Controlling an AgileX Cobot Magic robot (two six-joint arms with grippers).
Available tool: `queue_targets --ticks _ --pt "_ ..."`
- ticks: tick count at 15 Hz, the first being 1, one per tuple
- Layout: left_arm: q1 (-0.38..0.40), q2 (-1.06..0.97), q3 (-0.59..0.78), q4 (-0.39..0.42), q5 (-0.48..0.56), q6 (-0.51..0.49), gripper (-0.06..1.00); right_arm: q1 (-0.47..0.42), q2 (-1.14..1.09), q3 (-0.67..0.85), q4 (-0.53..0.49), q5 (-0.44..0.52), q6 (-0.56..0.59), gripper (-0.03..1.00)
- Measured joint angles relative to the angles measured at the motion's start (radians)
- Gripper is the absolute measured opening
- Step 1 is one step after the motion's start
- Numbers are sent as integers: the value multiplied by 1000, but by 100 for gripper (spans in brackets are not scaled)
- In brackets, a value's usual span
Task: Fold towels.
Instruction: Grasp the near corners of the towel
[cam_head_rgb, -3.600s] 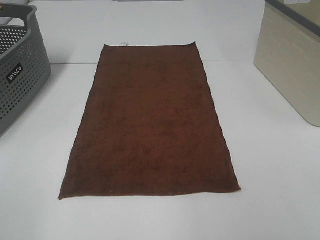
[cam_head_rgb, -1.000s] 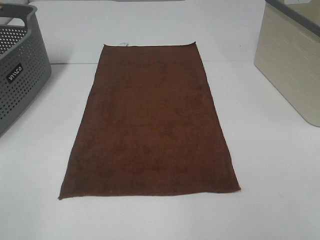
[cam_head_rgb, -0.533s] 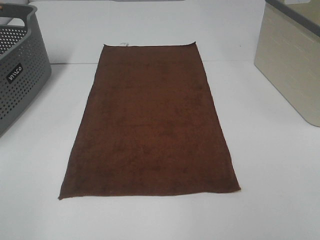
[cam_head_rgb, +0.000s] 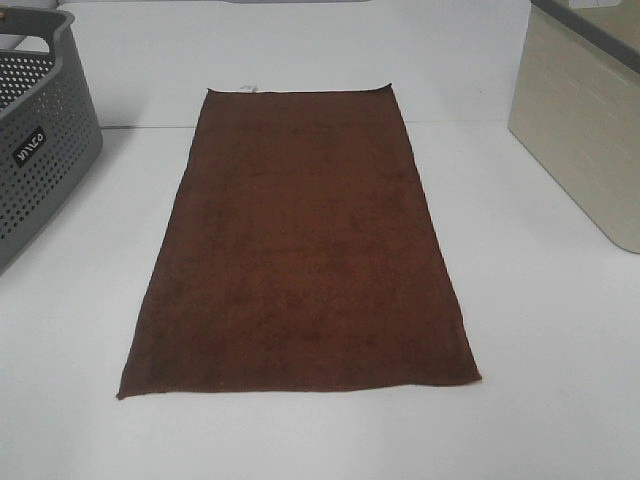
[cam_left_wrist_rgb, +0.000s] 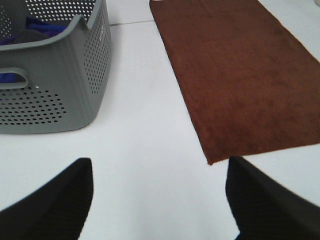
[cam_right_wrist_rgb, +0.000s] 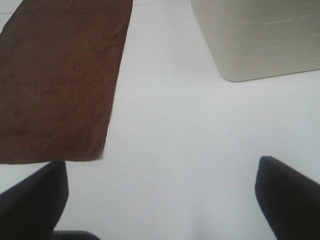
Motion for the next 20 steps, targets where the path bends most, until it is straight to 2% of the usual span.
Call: queue_targets --ticks 4,5,8,10,11,13,20 --pt "0 146 -5 -23 -190 -93 71 0 125 -26 7 -47 25 95" --pt "0 199 -5 -51 -217 -99 71 0 183 -37 27 -65 25 95" --pt "0 403 -5 -202 -268 -93 71 0 375 -47 112 -87 25 95" --pt "0 553 -5 -307 -271 -42 71 0 476 -49 164 -87 25 95" --pt "0 594 -5 -334 -272 -17 71 0 552 -49 196 -88 25 95" --pt "0 780 -5 -458 -281 129 71 0 701 -49 273 -108 -15 95" --pt "0 1245 -5 -678 -436 334 71 0 1215 -56 536 -265 -381 95"
